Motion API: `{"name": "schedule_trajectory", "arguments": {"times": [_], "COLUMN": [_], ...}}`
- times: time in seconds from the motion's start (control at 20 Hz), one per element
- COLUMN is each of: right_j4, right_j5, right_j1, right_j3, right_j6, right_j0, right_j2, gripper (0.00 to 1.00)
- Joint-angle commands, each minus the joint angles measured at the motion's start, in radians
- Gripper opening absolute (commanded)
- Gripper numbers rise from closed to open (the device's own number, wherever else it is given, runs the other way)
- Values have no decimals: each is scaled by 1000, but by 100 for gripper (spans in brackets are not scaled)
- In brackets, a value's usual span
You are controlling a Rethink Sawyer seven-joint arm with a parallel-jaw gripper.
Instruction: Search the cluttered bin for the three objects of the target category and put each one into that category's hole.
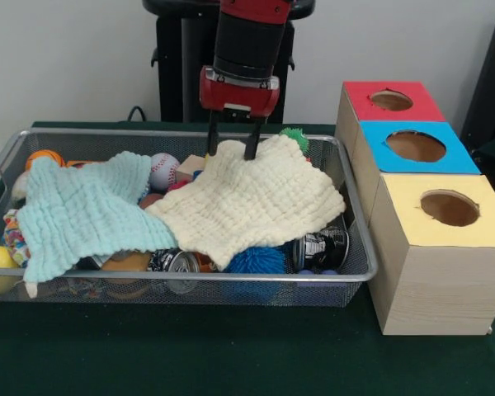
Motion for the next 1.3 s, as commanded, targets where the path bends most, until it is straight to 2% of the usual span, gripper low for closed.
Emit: {"name": "schedule_trajectory", "arguments": {"times": [0.05,0.3,0.5,0.75,0.9,1.05,1.15,1.3], "right_j4": [-56,-63,-39,-23,11,32,50,87], "right_j5": [-63,-86,-124,-151,-176,-173,-161,-135], "right_j1": [63,85,100,137,167,175,176,174], "right_j3": [-87,-85,-58,-69,-85,-81,-69,-25], "right_j6": [87,110,148,165,195,208,218,247], "right_j0": [-28,-28,-71,-61,-34,-40,-61,-136], "right_j2": [57,56,115,101,76,86,112,211], "gripper": [100,100,100,100,100,100,100,100]}}
